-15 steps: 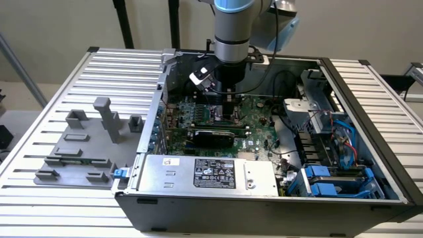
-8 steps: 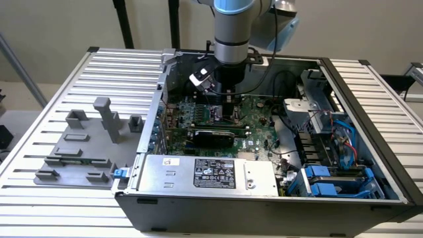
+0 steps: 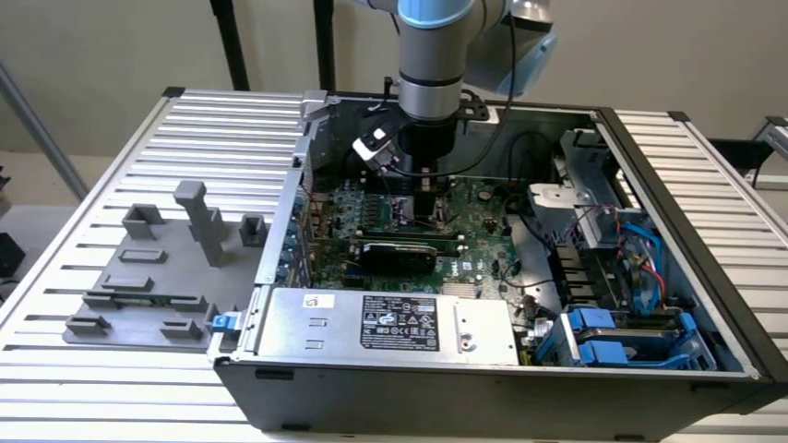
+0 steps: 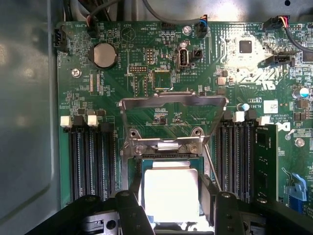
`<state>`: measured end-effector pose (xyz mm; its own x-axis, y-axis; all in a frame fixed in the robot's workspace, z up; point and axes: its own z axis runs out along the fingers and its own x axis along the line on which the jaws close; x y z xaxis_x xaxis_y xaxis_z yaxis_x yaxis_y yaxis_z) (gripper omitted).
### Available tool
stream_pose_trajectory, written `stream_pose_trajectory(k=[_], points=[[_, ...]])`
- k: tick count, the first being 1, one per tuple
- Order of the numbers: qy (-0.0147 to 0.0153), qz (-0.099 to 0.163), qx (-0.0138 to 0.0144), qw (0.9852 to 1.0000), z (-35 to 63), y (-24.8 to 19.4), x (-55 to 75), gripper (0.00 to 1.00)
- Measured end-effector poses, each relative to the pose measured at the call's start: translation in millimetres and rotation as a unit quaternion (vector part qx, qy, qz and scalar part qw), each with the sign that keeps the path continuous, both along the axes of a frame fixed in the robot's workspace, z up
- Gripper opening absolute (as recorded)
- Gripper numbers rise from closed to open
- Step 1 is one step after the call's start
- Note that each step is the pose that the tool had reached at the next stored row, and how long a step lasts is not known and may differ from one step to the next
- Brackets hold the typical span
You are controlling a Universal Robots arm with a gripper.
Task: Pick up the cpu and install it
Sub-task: 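Place the cpu into insertion slot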
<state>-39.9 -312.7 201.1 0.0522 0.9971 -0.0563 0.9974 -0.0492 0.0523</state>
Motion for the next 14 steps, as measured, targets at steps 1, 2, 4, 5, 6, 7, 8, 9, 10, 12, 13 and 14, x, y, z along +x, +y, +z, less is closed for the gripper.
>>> stream_pose_trajectory(k=[1, 2, 4, 5, 6, 7, 8, 9, 10, 12, 13, 14], points=[[0.0, 0.0, -0.0002, 1.0, -0.3, 0.1, -0.1, 0.55], [0.0001, 0.0, -0.0003, 1.0, -0.6, 0.1, -0.2, 0.55], [0.0001, -0.001, -0.0003, 1.0, -1.1, 0.1, -0.5, 0.55], [0.0, -0.002, -0.0003, 1.0, -1.3, 0.1, -0.7, 0.55], [0.0001, -0.002, -0.0003, 1.0, -1.5, 0.1, -0.8, 0.55], [0.0, -0.003, -0.0003, 1.0, -1.7, 0.1, -0.9, 0.55], [0.0001, -0.004, -0.0003, 1.0, -1.9, 0.1, -1.0, 0.55], [0.0001, -0.004, -0.0003, 1.0, -2.2, 0.1, -1.2, 0.55], [0.0001, -0.005, -0.0003, 1.0, -2.3, 0.1, -1.3, 0.55], [0.0001, -0.005, -0.0003, 1.0, -2.6, 0.2, -1.5, 0.55], [0.0001, -0.005, -0.0003, 1.0, -2.7, 0.1, -1.6, 0.55], [0.0001, -0.005, -0.0003, 1.0, -2.8, 0.1, -1.7, 0.55]])
